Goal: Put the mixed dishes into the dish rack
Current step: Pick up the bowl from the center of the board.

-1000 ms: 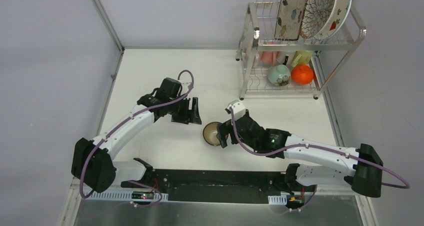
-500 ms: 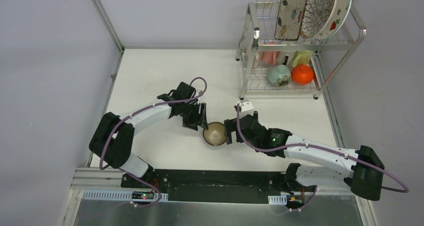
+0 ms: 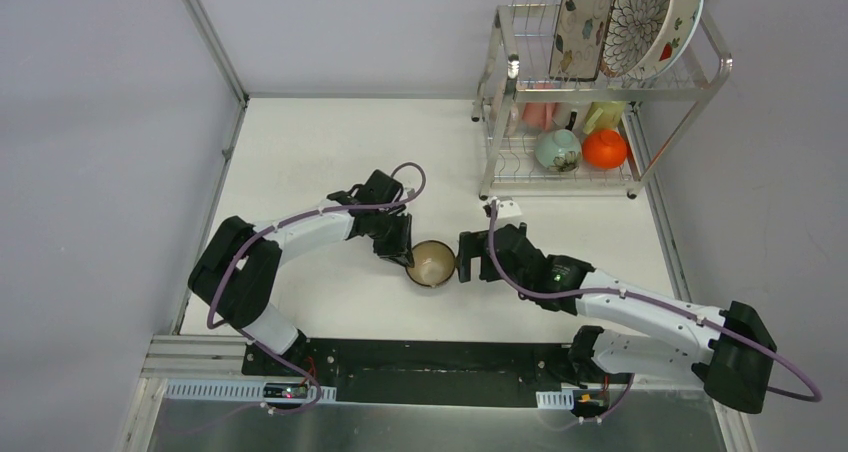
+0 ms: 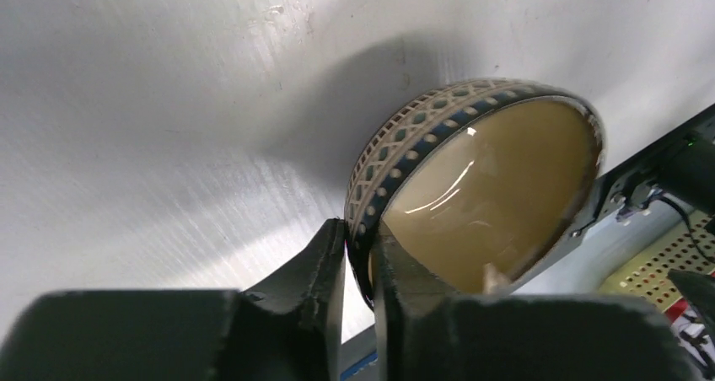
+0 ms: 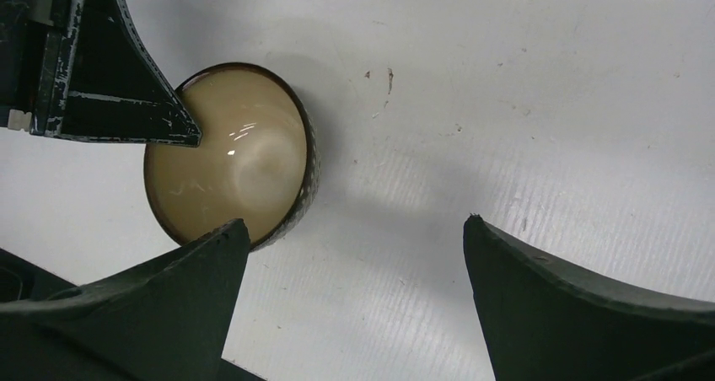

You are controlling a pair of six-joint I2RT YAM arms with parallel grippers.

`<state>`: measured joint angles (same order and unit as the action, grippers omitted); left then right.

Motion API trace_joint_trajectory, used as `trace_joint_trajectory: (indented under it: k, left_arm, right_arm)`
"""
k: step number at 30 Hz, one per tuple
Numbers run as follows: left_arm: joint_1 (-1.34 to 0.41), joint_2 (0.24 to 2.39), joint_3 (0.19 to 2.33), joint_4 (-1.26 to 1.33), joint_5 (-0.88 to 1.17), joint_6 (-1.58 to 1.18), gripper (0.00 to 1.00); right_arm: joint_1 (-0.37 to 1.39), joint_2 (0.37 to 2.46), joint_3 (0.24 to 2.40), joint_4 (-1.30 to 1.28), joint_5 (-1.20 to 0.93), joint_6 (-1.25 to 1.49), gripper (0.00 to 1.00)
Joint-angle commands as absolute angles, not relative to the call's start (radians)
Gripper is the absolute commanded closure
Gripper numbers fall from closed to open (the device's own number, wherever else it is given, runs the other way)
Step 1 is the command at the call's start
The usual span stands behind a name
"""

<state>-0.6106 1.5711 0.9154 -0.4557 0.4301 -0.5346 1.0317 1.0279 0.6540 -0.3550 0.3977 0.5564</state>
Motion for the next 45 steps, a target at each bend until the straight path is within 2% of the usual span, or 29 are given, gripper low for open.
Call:
trace_joint_trajectory:
  k: [1,4,14,28,31,35,40,42,45]
  left_arm:
    - [-0.618,1.585,0.923,-0.431,0.442,-0.527,0.9]
    - [-0.617,1.575,0.939,-0.435,0.458,-0.52,1.0]
    - [-0.617,1.503,0.968,-0.408,0.498,-0.572,1.0]
    - [-0.616,1.346,0.891,-0.246,0.511,-0.716,1.0]
    - [-0.615,1.331,0.89,-0.23,0.514,-0.724,1.0]
    - [-0.615,1.321,0.888,-0.219,0.516,-0.736,1.0]
    - [-0.615,1.308,0.863,-0.182,0.534,-0.755,1.0]
    - [-0.615,1.303,0.851,-0.165,0.541,-0.763,1.0]
    - [-0.616,1.294,0.827,-0.131,0.544,-0.777,1.0]
  right_arm:
    - [1.018,0.997,0.626,-0.277,0.357,0.598,0.01]
    - [1.008,0.995,0.614,-0.237,0.309,0.63,0.01]
    - [0.968,0.975,0.501,0.021,0.214,0.841,0.05]
    - [0.934,0.937,0.338,0.311,0.227,1.119,0.29]
    - [0.928,0.925,0.327,0.319,0.223,1.135,0.29]
    - [0.923,0.92,0.317,0.348,0.201,1.166,0.2]
    - [0.922,0.952,0.326,0.366,0.177,1.171,0.17]
    - [0.922,0.97,0.33,0.381,0.16,1.175,0.18]
    - [0.923,1.002,0.333,0.43,0.133,1.172,0.27]
